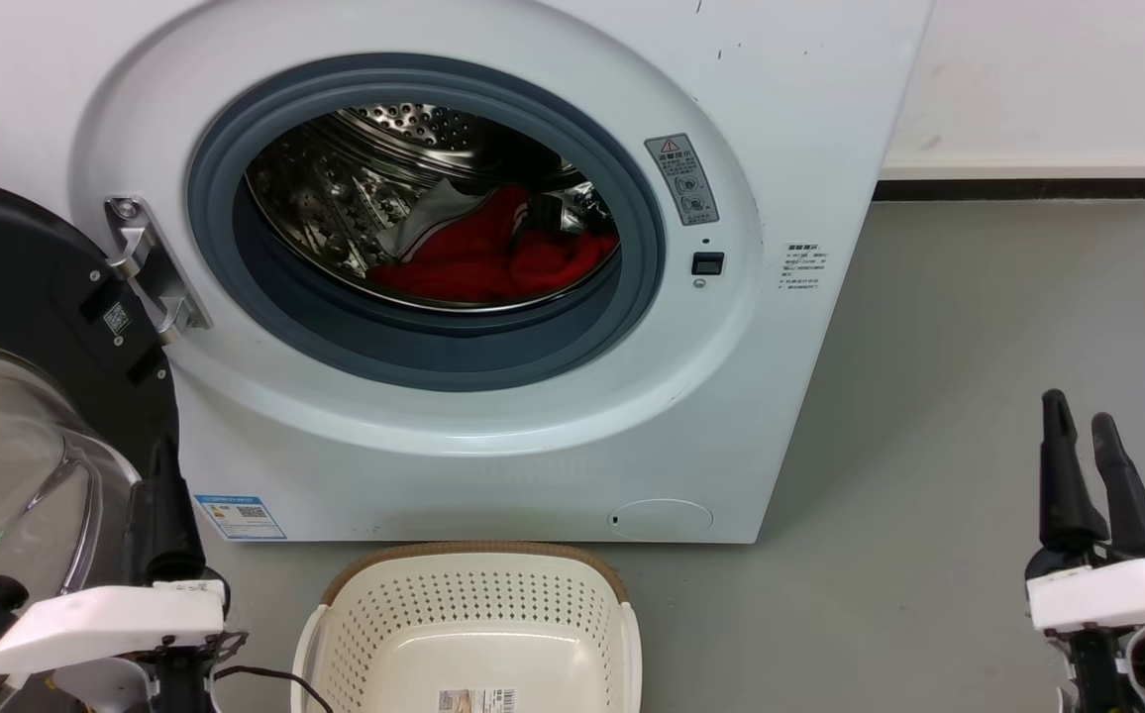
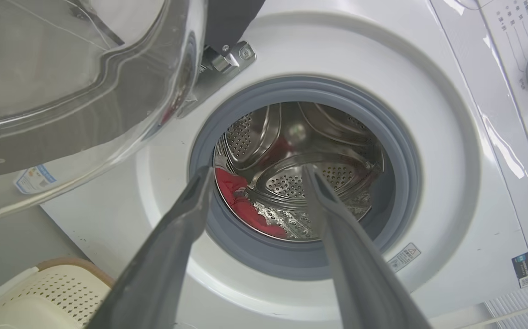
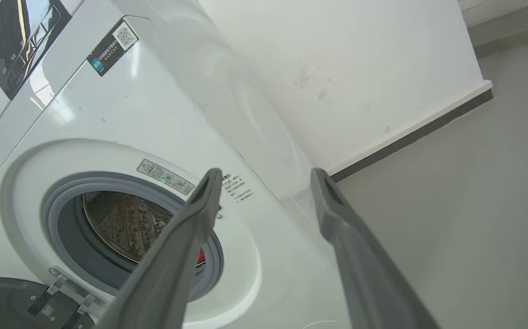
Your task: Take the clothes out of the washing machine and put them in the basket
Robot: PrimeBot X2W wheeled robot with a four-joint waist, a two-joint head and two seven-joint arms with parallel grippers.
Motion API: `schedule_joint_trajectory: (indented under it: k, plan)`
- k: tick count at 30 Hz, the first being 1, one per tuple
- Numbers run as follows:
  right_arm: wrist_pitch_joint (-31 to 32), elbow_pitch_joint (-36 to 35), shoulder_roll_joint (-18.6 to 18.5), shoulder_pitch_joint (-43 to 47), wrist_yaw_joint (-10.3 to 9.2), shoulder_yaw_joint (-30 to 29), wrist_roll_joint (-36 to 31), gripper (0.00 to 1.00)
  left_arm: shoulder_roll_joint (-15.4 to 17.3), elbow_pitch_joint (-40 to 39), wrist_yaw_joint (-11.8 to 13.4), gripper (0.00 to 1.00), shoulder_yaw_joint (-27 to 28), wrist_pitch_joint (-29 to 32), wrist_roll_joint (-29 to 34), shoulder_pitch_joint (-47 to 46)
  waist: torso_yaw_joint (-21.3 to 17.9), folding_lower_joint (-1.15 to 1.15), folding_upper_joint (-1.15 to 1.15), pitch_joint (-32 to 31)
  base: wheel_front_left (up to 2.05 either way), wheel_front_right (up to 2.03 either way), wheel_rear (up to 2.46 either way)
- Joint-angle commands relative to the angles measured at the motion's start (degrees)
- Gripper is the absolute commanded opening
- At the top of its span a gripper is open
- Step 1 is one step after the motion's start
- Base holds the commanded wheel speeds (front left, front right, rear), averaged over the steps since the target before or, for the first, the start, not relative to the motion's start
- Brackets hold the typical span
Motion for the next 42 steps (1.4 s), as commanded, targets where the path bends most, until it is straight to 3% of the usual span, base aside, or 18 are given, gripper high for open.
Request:
schedule_joint_trajectory:
  k: [1, 12, 17, 23, 26, 42]
  plan:
    - [-0.62, -1.84, -0.34, -0.73, 0.01, 0.57, -3.06, 1.00, 0.13, -1.83, 0.36, 1.00, -0.33, -0.54, 2.08, 0.03, -0.02, 0.00, 0.00, 0.02, 0.00, 0.00, 0.00]
    - [-2.63, -5.75, -0.41, 0.49, 0.01, 3.52, -16.50, 1.00, 0.15, -5.33, 0.13, 1.00, -4.28, -2.52, 14.35, 2.07, -0.15, 0.00, 0.00, 0.20, 0.00, 0.00, 0.00]
    - [-3.48, -6.94, -0.43, 0.67, 0.01, 4.07, -20.97, 1.00, 0.15, -6.82, -2.36, 1.00, -6.19, -3.35, 19.68, 2.78, -0.16, 0.00, 0.00, 0.30, 0.00, 0.00, 0.00]
    - [-4.42, -8.04, -0.46, 1.18, 0.01, 4.82, -26.53, 1.00, 0.16, -6.21, -1.39, 1.00, -7.32, -4.29, 25.74, 3.75, -0.14, 0.00, 0.00, 0.27, 0.00, 0.00, 0.00]
    - [-4.89, -8.03, -0.45, 1.67, 0.01, 5.71, -28.43, 1.00, 0.18, -4.69, -0.52, 1.00, -8.02, -4.81, 28.51, 3.86, -0.15, 0.00, 0.00, 0.20, 0.00, 0.00, 0.00]
    - [-7.18, -5.86, -0.50, 2.67, 0.01, 5.67, -35.44, 1.00, 2.05, -4.60, -0.93, 1.00, -13.46, -7.07, 39.46, 4.63, -0.59, 0.00, 0.00, 0.26, 0.00, 0.00, 0.00]
